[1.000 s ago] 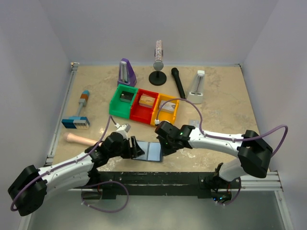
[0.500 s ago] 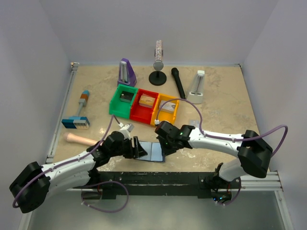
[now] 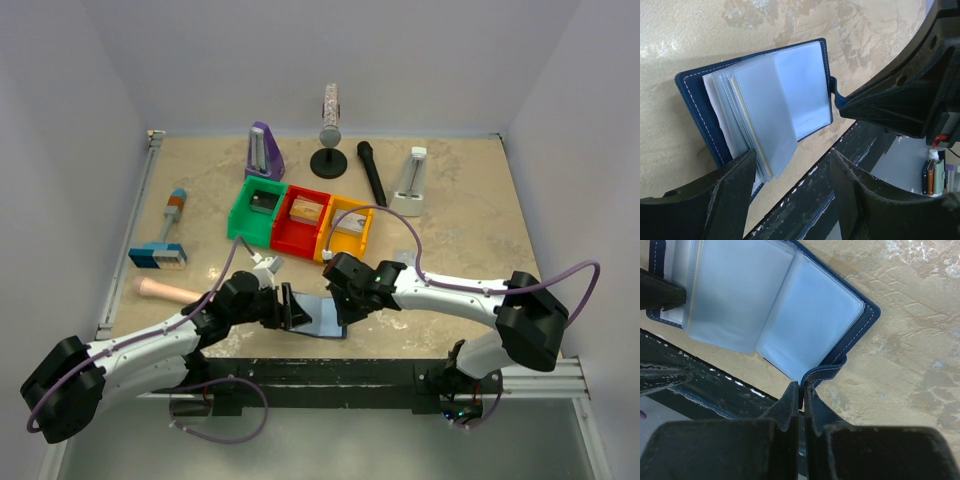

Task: Take the credit cards out of the card holder
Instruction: Remove the credit card from the card holder.

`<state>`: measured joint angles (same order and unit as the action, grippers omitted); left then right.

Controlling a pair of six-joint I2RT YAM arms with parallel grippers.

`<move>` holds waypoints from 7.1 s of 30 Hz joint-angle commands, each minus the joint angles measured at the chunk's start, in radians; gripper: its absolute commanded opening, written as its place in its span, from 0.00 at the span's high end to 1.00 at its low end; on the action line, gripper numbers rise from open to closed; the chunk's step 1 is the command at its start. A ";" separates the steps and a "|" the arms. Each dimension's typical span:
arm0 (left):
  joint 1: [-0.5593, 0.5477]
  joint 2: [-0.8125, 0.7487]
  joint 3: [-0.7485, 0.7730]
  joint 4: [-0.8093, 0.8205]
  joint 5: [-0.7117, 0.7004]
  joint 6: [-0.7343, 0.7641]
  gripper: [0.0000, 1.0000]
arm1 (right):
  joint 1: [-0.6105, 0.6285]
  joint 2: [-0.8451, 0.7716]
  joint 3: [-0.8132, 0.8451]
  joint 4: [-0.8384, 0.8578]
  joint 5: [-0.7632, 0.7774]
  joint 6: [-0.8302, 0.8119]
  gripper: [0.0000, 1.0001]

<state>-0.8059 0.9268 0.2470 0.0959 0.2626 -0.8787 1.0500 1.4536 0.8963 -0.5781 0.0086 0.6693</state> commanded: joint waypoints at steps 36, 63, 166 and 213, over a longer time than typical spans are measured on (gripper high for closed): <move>-0.003 -0.131 -0.014 -0.223 -0.206 -0.002 0.36 | 0.005 -0.038 -0.013 -0.100 0.122 0.009 0.85; 0.001 -0.183 0.000 -0.130 -0.218 0.001 0.54 | 0.002 -0.179 0.012 0.204 -0.127 0.016 0.83; 0.002 0.121 -0.075 -0.002 -0.267 -0.075 1.00 | -0.189 0.231 -0.355 1.238 -0.463 0.440 0.63; 0.001 0.130 -0.098 -0.008 -0.287 -0.101 1.00 | -0.202 0.163 -0.296 1.084 -0.529 0.369 0.61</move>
<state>-0.7990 1.0447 0.1848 0.1761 -0.0029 -0.9726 0.8505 1.6505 0.5797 0.5003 -0.5022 1.0615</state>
